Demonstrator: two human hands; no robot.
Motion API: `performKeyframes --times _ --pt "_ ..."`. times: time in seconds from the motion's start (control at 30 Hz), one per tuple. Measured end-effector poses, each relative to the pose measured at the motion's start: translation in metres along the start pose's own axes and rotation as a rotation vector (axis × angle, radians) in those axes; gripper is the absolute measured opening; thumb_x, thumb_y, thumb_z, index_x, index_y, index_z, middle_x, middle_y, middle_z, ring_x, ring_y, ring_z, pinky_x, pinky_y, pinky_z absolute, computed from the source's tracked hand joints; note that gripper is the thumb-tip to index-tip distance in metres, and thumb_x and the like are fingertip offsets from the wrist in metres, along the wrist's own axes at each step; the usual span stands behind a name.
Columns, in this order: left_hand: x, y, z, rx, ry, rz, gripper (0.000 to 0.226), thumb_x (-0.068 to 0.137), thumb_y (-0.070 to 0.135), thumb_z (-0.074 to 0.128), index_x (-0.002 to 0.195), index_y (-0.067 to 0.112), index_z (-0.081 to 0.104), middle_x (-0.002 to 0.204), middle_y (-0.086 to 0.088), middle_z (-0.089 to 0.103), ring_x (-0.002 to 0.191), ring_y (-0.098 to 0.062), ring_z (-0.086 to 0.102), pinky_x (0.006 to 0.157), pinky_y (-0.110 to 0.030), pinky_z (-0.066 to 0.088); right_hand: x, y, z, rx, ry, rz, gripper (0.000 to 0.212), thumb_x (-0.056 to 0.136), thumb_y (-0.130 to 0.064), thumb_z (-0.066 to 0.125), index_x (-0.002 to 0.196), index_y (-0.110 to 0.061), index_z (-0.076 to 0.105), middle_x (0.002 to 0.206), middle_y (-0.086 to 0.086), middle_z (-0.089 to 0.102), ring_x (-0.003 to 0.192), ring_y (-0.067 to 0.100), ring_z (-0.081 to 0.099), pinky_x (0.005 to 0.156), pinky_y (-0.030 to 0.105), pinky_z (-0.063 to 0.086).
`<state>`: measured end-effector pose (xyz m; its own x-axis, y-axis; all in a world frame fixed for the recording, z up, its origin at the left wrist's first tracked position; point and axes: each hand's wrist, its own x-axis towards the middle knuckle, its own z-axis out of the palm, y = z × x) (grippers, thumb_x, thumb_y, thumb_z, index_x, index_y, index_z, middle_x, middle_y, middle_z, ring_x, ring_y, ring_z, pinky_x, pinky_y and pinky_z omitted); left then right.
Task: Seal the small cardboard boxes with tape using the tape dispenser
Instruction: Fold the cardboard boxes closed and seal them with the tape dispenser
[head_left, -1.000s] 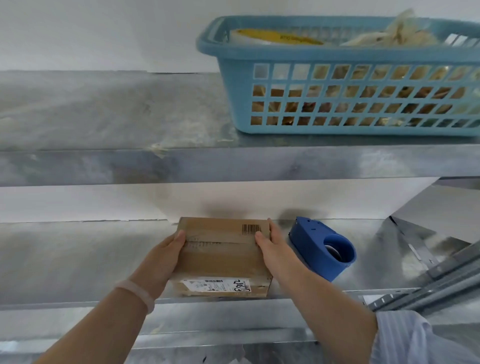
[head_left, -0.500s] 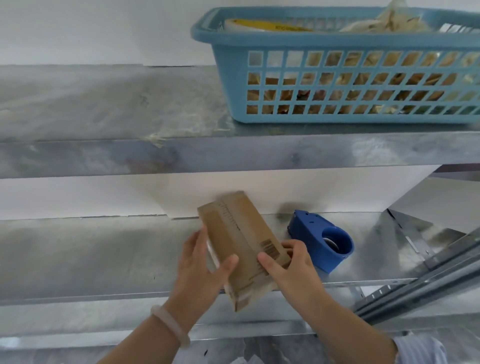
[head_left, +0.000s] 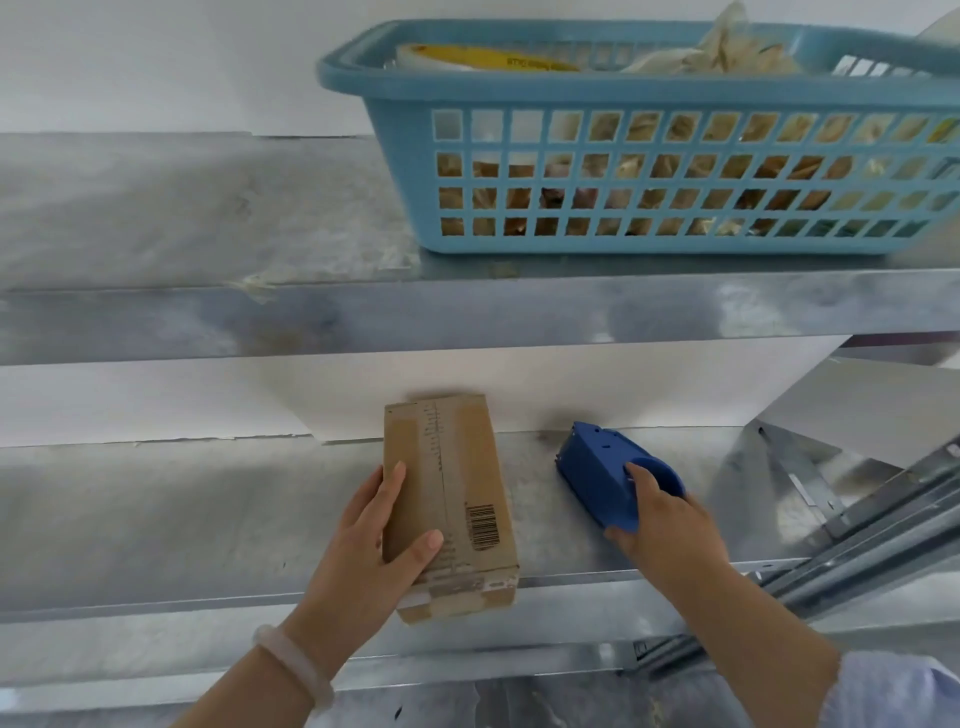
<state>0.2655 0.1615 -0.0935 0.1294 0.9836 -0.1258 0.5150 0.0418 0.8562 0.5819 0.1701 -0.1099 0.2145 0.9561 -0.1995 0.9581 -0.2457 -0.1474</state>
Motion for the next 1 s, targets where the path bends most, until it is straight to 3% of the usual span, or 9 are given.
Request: performKeyframes --times 0.23,0.33,0.43,0.57,0.67,0.73,0.8,0.87,1.0 --pt "-0.001 0.003 0.004 0.049 0.068 0.000 0.085 0.070 0.062 0.061 0.146 0.040 0.029 0.148 0.018 0.025 0.133 -0.005 0.032 0.110 -0.038 0.040 0.011 0.002 0.004 -0.229 0.043 -0.090 0.081 0.098 -0.042 0.043 0.151 -0.028 -0.017 0.108 -0.006 0.068 0.086 0.016 0.060 0.092 0.029 0.039" --pt "-0.001 0.004 0.007 0.061 0.094 0.005 0.076 0.080 0.048 0.068 0.145 0.040 0.029 0.146 0.016 0.025 0.132 -0.005 0.031 0.111 -0.037 0.037 0.006 0.005 0.003 -0.220 0.053 -0.106 0.077 0.098 -0.046 0.040 0.150 -0.038 -0.017 0.110 -0.007 0.067 0.084 0.016 0.051 0.092 0.027 0.036" --pt "-0.001 0.007 0.007 0.122 0.121 0.027 0.074 0.083 0.041 0.069 0.145 0.039 0.029 0.149 0.013 0.024 0.127 0.000 0.026 0.112 -0.030 0.030 -0.001 0.014 0.004 0.163 0.052 -0.035 0.080 0.094 -0.045 0.051 0.150 -0.046 -0.007 0.111 -0.005 0.065 0.085 0.015 0.054 0.076 0.022 0.046" --pt "-0.004 0.020 0.004 0.282 0.162 0.056 0.075 0.083 0.042 0.069 0.145 0.041 0.028 0.153 0.013 0.016 0.139 -0.012 0.015 0.115 -0.041 0.022 -0.023 0.022 -0.022 1.286 0.049 -0.051 0.059 0.090 -0.008 0.063 0.139 -0.032 0.043 0.111 -0.009 0.069 0.091 0.007 0.068 0.069 0.013 0.052" --pt "-0.007 0.038 0.003 0.334 0.247 0.301 0.063 0.085 0.037 0.068 0.140 0.043 0.037 0.148 0.018 0.026 0.139 -0.007 0.018 0.115 -0.034 0.022 -0.041 0.022 -0.043 1.960 -0.192 -0.176 0.049 0.076 -0.012 0.074 0.123 -0.015 0.063 0.098 0.008 0.071 0.081 0.019 0.070 0.068 0.027 0.057" --pt "-0.008 0.061 0.001 0.184 0.176 0.358 0.048 0.087 0.044 0.057 0.133 0.046 0.042 0.133 0.033 0.036 0.126 0.014 0.032 0.107 -0.014 0.027 -0.046 0.021 -0.043 2.117 -0.387 -0.309 0.059 0.074 -0.016 0.081 0.130 -0.014 0.060 0.090 0.012 0.065 0.078 0.024 0.065 0.074 0.034 0.056" --pt "-0.006 0.087 0.003 -0.022 -0.020 0.214 0.044 0.085 0.054 0.048 0.128 0.047 0.047 0.119 0.036 0.048 0.107 0.020 0.048 0.089 -0.005 0.039 -0.051 0.014 -0.041 2.194 -0.564 -0.424 0.056 0.100 -0.009 0.048 0.151 -0.011 0.027 0.103 0.019 0.058 0.095 0.032 0.058 0.090 0.041 0.046" --pt "-0.001 0.106 0.010 -0.237 -0.213 -0.009 0.047 0.079 0.064 0.047 0.119 0.042 0.058 0.111 0.023 0.065 0.098 0.007 0.061 0.089 -0.018 0.048 -0.055 0.006 -0.040 2.138 -0.520 -0.493 0.057 0.104 -0.002 0.027 0.154 -0.008 0.002 0.112 0.022 0.054 0.100 0.036 0.052 0.095 0.043 0.040" --pt "0.006 0.119 0.017 -0.554 -0.345 -0.203 0.046 0.088 0.050 0.054 0.113 0.014 0.068 0.104 -0.005 0.074 0.099 -0.025 0.069 0.094 -0.047 0.053 -0.057 -0.007 -0.046 2.020 -0.707 -0.612 0.060 0.101 0.001 0.034 0.153 -0.005 0.004 0.113 0.019 0.059 0.094 0.031 0.055 0.093 0.039 0.041"
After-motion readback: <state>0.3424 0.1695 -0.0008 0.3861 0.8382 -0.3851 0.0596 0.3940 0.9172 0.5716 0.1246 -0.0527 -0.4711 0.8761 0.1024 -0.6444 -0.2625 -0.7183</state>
